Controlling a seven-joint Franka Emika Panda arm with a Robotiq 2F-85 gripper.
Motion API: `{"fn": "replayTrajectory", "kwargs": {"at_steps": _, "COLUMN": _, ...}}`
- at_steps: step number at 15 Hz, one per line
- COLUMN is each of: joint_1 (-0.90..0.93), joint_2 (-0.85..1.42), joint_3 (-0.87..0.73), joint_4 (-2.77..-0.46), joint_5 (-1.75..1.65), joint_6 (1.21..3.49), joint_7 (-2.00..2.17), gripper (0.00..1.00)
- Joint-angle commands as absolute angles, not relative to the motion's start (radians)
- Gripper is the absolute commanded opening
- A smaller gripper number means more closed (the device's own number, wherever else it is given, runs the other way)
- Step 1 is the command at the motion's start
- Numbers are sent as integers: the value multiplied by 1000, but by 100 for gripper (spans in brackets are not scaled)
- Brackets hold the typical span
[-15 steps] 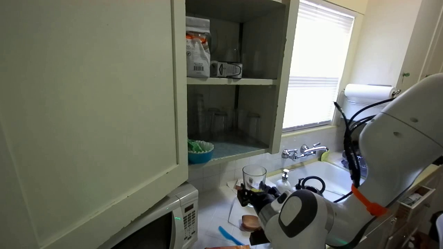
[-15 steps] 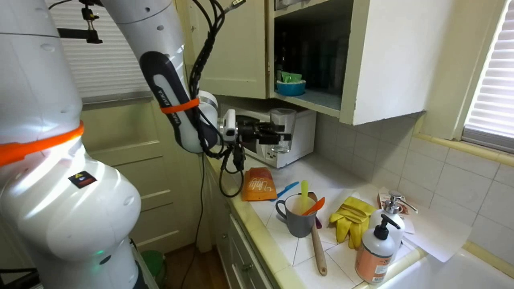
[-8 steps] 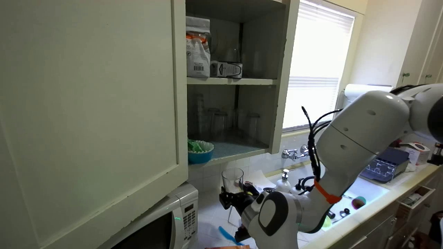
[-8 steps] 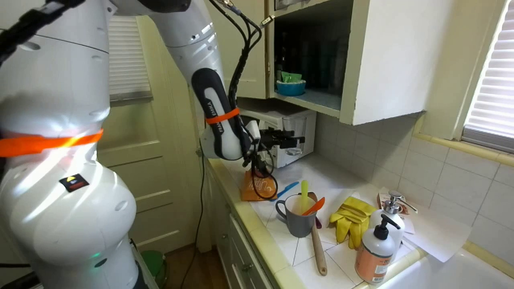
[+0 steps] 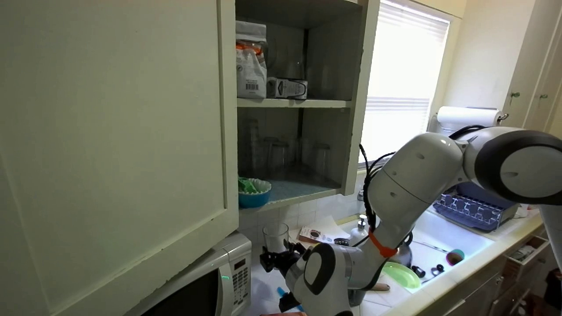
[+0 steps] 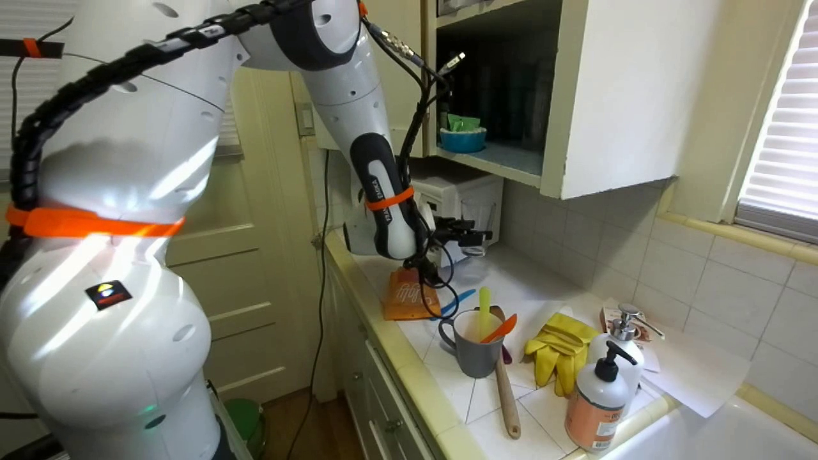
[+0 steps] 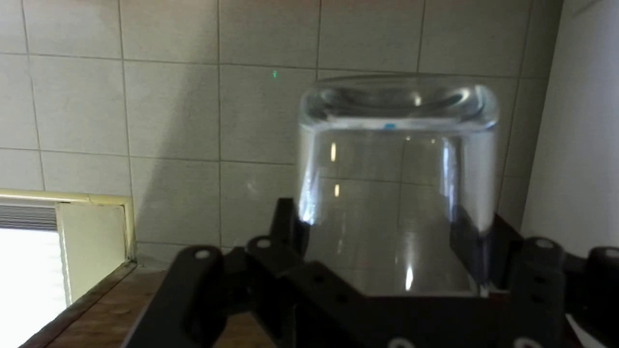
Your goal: Remove one cup from the cabinet
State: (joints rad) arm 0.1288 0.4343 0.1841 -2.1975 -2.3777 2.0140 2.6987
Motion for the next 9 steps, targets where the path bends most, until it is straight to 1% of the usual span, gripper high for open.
{"fn": "replayTrajectory", "kwargs": {"at_steps": 1, "joint_1": 117, "joint_2": 438, "joint_3": 197, "joint_4": -2193, "joint_5": -2377, "joint_6": 2012, "joint_7": 2693, "gripper": 86}}
{"fn": "replayTrajectory", "kwargs": {"at_steps": 2, "joint_1": 116, "joint_2": 439, "joint_3": 197, "joint_4": -2193, "joint_5": -2377, "joint_6": 2012, "joint_7": 2693, "gripper": 61}}
{"fn": "replayTrajectory", "kwargs": {"at_steps": 9, "joint_1": 122, "joint_2": 567, "joint_3": 197, "joint_4": -2119, "joint_5": -2395, "joint_6": 1948, "joint_7": 2722, "gripper": 61}}
